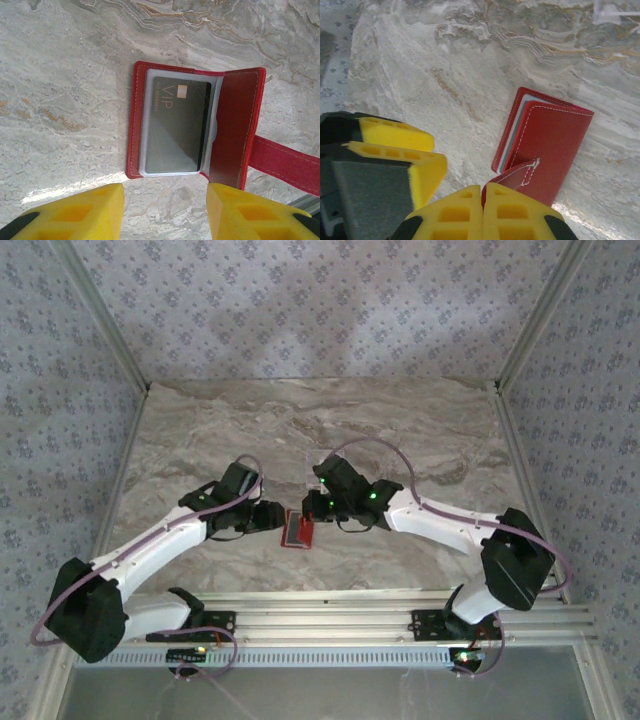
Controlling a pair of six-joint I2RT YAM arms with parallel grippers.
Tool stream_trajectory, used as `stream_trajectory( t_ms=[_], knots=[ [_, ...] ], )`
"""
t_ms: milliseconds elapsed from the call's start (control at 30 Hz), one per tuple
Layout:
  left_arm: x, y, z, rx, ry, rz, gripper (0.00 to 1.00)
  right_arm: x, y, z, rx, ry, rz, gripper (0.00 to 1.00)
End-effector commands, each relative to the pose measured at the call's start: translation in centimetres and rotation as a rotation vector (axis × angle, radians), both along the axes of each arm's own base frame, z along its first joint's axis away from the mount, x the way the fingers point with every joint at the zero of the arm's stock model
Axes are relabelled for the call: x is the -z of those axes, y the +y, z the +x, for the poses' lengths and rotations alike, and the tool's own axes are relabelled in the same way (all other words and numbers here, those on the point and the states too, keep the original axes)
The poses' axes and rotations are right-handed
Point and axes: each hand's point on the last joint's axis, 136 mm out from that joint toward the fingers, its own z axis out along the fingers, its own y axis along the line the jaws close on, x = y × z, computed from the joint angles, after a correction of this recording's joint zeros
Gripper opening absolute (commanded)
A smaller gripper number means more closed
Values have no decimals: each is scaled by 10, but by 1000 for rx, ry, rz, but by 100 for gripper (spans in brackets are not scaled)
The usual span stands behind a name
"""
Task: Take the credit cards out of the card holder
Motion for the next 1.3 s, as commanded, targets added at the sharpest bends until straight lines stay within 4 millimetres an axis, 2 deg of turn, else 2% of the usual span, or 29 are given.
stream_trajectory(
  t_ms=[0, 67, 133, 367, 767, 933, 1267],
  knots=[
    [5, -2, -2, 20, 23, -8, 48, -14, 10, -2, -52, -30, 23, 0],
    [8, -4, -3, 24, 34, -8, 47, -15, 11, -6, -77, -38, 24, 0],
    [12, -5, -2, 23, 46, -6, 44, -13, 3, -7, -76, -45, -9, 0],
    [33, -18, 2, 40, 115, -19, 32, 13, -39, -7, -23, -15, -158, 0],
    [56, -43, 6, 81, 161, 5, 29, 51, -82, -7, -7, -25, -301, 0],
    [72, -45, 6, 78, 191, 60, 28, 62, -103, -7, 13, -37, -358, 0],
    [85, -42, -5, 67, 235, 113, 27, 82, -124, 4, 49, -21, -404, 0]
  ],
)
